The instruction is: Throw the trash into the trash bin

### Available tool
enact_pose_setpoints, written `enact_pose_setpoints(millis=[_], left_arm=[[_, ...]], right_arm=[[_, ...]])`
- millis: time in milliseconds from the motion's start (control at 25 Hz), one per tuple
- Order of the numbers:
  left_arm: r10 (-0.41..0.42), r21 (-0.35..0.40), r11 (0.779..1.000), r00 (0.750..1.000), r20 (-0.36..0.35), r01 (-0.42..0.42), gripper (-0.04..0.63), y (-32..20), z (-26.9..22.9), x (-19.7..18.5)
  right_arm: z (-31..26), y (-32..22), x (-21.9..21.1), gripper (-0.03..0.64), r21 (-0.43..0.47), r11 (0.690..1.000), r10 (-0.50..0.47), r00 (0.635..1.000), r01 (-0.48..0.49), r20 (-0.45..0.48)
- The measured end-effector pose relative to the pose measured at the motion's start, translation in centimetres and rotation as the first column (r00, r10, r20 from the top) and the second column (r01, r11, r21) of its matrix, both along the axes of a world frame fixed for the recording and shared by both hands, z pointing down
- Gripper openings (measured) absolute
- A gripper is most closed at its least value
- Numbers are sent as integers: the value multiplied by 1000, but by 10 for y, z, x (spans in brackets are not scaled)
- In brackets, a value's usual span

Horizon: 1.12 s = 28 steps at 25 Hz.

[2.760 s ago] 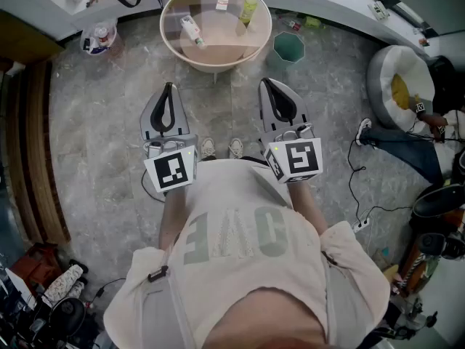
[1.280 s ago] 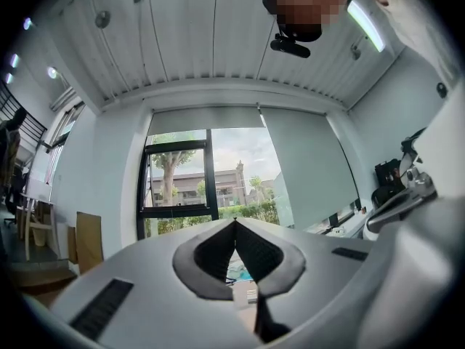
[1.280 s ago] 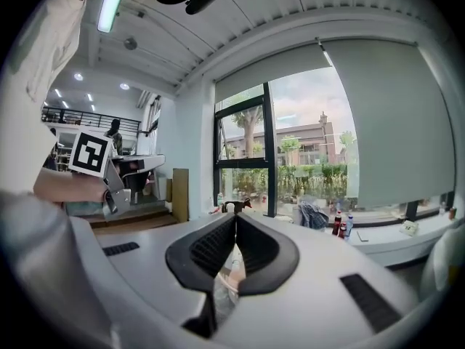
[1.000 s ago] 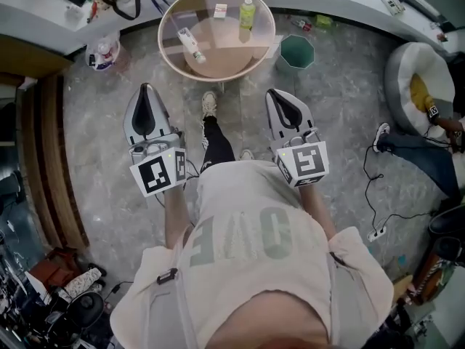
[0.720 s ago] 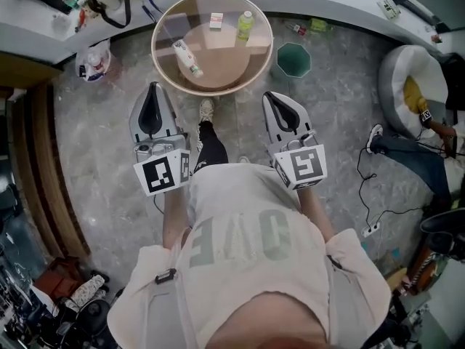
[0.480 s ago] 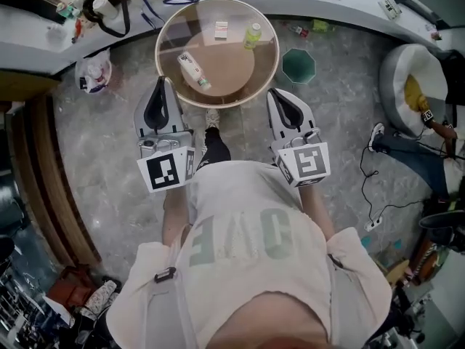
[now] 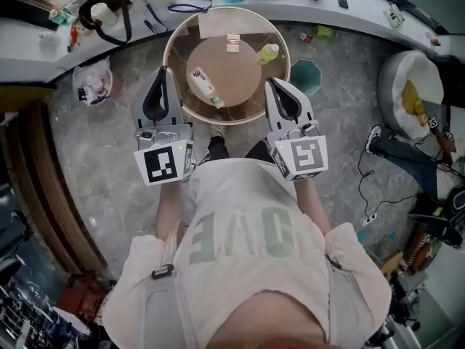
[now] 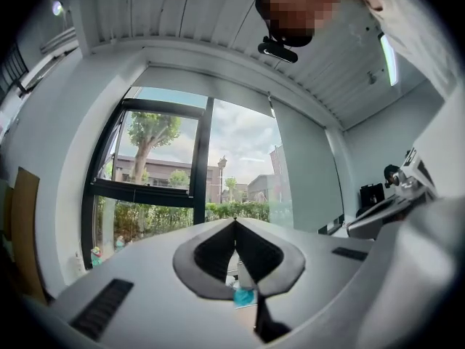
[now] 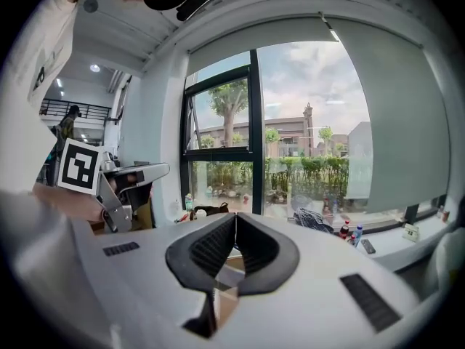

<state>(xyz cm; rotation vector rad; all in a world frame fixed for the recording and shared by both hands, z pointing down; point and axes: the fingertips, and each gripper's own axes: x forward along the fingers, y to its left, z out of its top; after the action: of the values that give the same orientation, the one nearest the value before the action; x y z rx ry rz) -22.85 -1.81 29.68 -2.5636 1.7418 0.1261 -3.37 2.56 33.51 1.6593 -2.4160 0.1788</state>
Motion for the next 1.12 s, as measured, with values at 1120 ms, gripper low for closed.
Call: enact_pose_setpoints(millis=[1120], left_arm=[[45,50,998,998,50,-48,12,-108,-5,75]], right_arm=[[70,-153,9,265,-116,993,-6,967,37,255]])
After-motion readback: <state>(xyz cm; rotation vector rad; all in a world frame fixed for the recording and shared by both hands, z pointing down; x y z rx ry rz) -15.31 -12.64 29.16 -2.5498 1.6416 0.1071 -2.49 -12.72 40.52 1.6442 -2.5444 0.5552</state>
